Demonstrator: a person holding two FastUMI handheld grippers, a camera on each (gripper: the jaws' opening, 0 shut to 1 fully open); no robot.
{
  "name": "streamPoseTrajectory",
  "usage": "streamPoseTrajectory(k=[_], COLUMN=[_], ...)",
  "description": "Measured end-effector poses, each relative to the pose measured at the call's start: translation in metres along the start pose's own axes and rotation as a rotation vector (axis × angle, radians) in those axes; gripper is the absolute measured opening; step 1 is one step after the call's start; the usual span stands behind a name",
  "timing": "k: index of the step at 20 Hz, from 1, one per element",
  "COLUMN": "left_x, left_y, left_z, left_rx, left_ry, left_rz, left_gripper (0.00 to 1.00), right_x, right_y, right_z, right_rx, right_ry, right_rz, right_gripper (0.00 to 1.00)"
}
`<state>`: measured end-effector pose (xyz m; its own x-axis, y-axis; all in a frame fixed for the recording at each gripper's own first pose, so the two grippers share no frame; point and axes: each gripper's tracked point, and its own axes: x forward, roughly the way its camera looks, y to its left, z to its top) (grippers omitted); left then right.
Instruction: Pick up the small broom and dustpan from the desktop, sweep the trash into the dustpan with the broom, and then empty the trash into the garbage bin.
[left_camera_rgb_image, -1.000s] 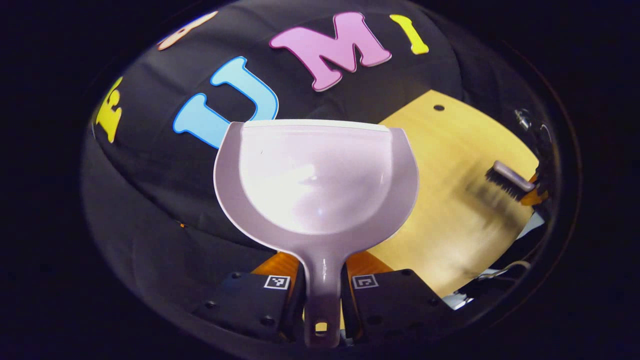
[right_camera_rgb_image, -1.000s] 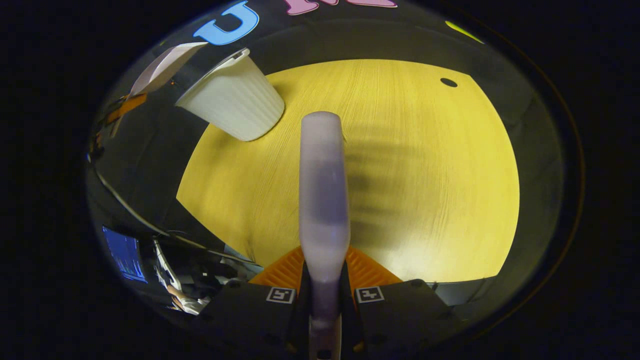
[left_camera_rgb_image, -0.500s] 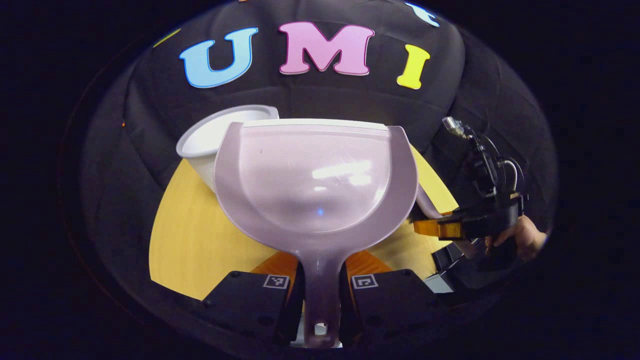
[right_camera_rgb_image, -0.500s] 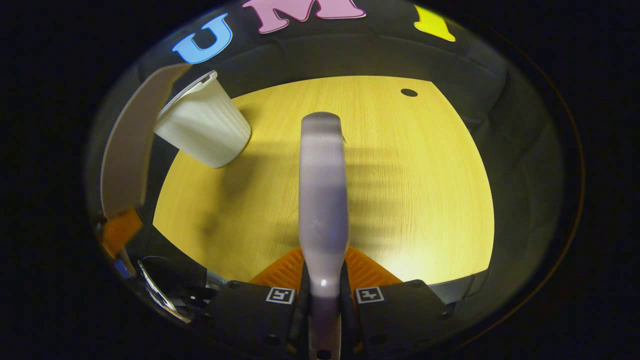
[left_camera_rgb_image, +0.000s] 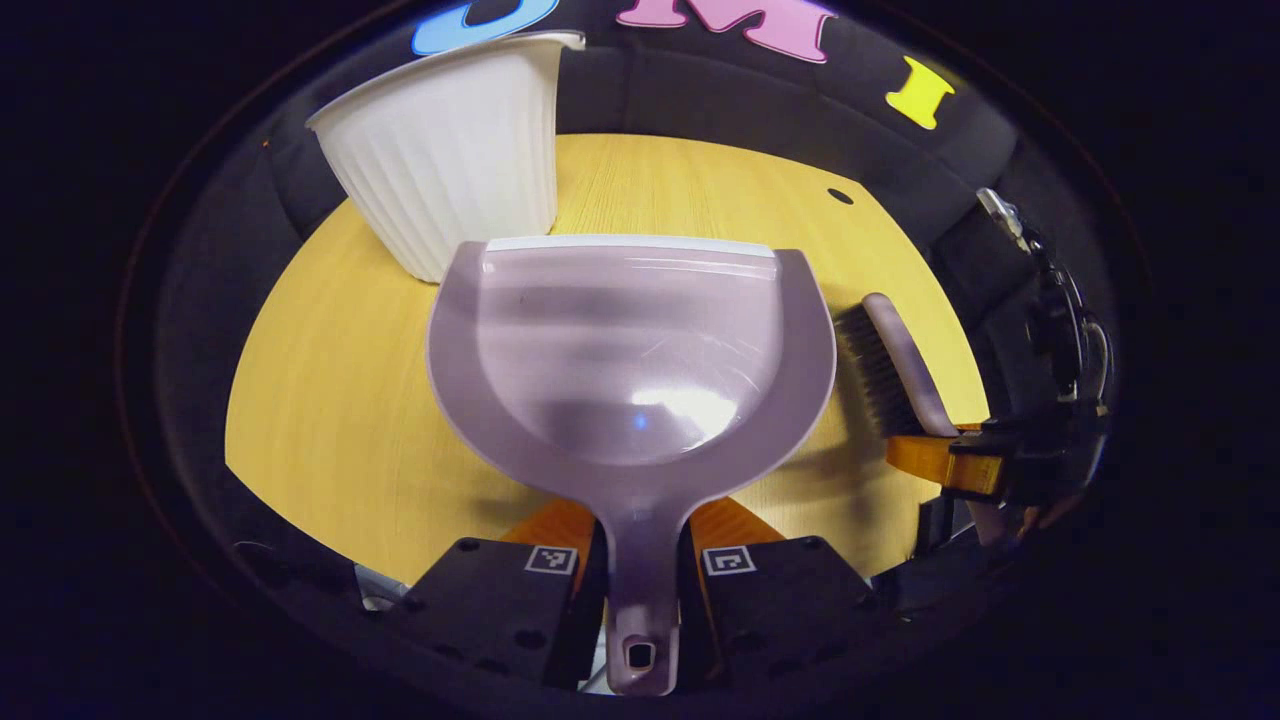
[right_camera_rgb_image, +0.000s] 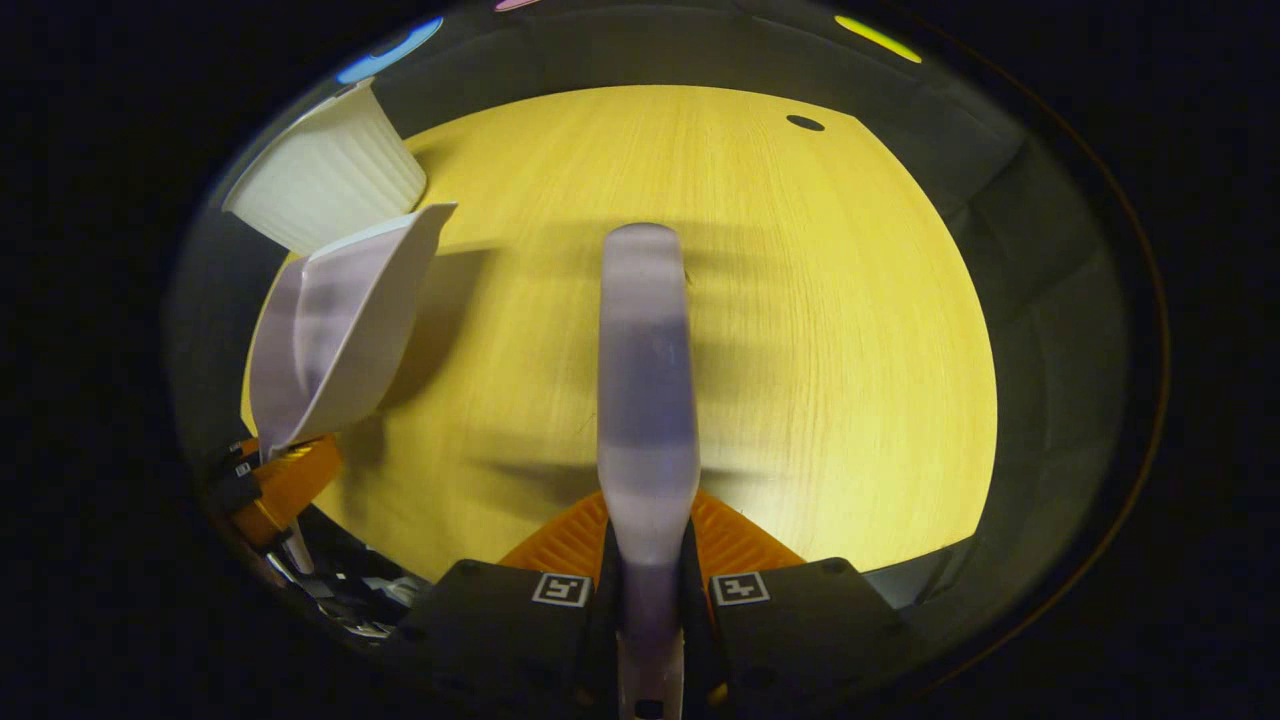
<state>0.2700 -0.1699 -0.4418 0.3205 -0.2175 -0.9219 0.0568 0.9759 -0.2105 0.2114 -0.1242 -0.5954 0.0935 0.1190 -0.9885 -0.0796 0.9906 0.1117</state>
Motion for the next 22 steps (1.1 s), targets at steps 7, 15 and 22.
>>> streamPoseTrajectory(k=[7,15,22], left_x=[0.025,0.036,0.023], left_y=[-0.003,-0.006,-0.012], left_z=[-0.004,-0.003,0.001], left_rx=[0.026,0.055,0.102], left_ry=[0.062,0.152,0.149], left_rz=[-0.022,0.032,0.032], left_gripper=[0.29,0.3,0.58], right_x=[0.011,0.013,0.003], right_y=[0.012,0.017,0.023], right_z=[0.008,0.008,0.004], right_rx=[-0.001,0.022,0.012], right_ry=[0.022,0.073,0.089], right_rz=[0.003,0.016,0.045], right_gripper=[0.3,0.3,0.83])
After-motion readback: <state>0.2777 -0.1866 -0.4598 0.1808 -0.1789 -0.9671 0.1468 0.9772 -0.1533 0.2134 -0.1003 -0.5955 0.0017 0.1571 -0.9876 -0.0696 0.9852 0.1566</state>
